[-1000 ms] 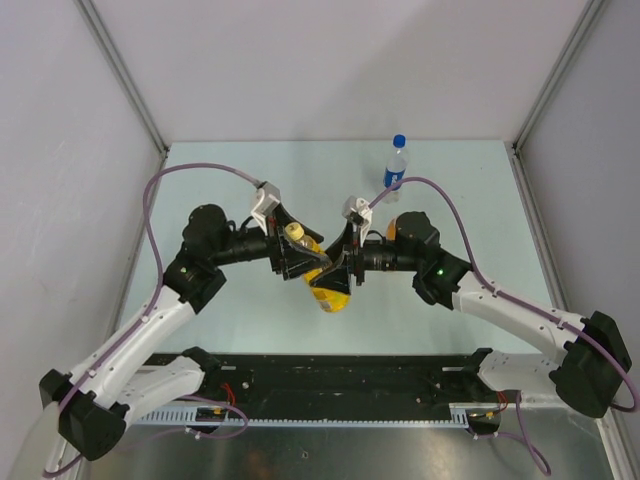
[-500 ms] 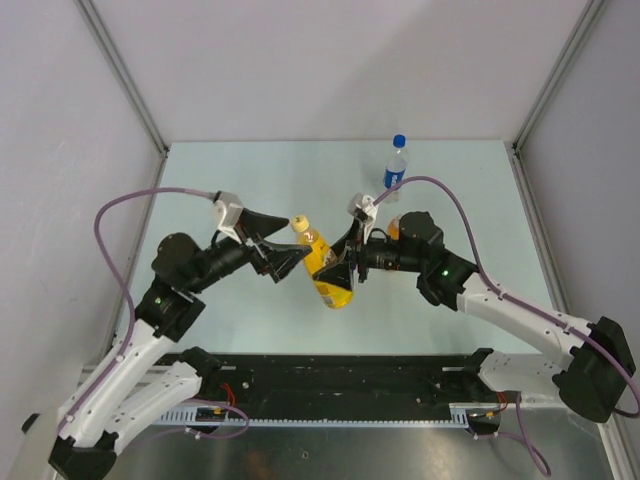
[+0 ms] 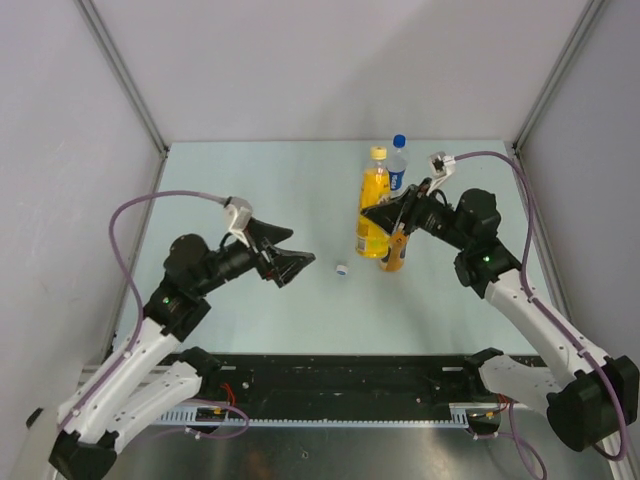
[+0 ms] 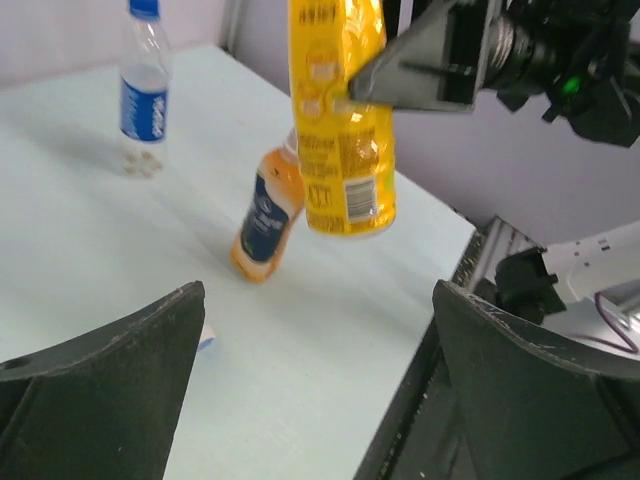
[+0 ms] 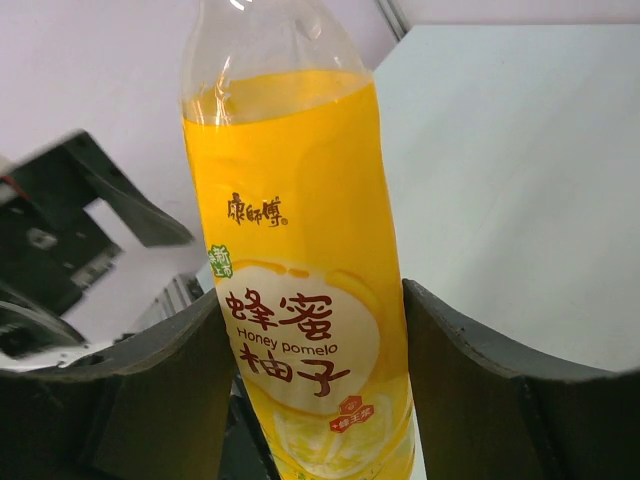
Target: Unscrew the bottle caps
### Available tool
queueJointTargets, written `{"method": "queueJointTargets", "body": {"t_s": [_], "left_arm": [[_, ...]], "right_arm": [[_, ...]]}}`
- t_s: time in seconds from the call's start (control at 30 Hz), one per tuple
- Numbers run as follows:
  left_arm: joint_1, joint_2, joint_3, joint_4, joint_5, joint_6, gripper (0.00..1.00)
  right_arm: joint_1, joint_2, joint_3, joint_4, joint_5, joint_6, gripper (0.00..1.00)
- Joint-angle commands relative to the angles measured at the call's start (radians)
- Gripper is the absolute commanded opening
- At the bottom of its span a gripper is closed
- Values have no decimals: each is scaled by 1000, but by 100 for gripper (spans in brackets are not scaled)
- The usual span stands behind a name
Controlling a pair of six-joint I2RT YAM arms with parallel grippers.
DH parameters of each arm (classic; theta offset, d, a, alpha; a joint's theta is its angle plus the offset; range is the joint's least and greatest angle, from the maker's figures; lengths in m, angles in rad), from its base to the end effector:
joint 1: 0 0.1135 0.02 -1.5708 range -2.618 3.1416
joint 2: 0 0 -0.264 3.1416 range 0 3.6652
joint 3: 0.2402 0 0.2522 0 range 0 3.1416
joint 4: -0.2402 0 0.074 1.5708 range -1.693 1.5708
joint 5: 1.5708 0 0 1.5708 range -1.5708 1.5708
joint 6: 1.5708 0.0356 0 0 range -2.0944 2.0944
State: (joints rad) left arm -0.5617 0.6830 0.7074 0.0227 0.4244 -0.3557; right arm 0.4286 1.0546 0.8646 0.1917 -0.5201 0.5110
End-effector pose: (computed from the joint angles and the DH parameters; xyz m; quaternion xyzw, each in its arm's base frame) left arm 0.1318 -0.1003 0.3511 0.2210 0.6555 -0.4435 0.5698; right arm 0.2168 0.1185 0.3559 -0.1537 0.6897 0.4716 0.5276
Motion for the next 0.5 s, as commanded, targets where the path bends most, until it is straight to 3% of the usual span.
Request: {"method": "queueJointTargets", "body": {"t_s": [0.0,0.23,0.47], "left_arm": [[-3,101,-6,77,137,-84,99],[-113,253,52,223,143,-128,99],[-192,386,160,255,98,-134,99]], "right_arm": [[-17,-36,42,87,-18,149,46],[-13,-8,30,171,-61,248,45],[-4,-10,19,187,-57,280,45]]}}
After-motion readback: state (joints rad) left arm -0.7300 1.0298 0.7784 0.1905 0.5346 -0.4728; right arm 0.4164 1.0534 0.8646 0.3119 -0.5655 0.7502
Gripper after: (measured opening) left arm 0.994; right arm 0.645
